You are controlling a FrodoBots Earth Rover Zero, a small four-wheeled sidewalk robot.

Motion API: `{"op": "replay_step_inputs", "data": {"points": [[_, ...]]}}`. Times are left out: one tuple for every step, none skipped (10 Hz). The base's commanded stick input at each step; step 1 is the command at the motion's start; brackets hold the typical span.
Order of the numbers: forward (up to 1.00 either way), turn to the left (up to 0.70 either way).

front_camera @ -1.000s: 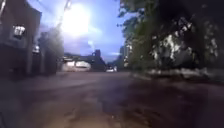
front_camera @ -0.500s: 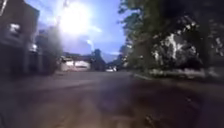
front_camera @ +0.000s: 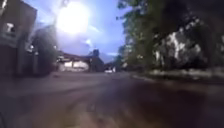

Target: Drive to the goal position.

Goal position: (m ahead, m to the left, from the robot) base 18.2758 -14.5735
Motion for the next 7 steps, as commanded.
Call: {"op": "replay_step_inputs", "data": {"points": [[0.7, 0.0], [0.7, 0.0], [0.7, 0.0], [0.7, 0.0], [0.7, 0.0], [0.7, 0.0], [0.7, 0.0]]}}
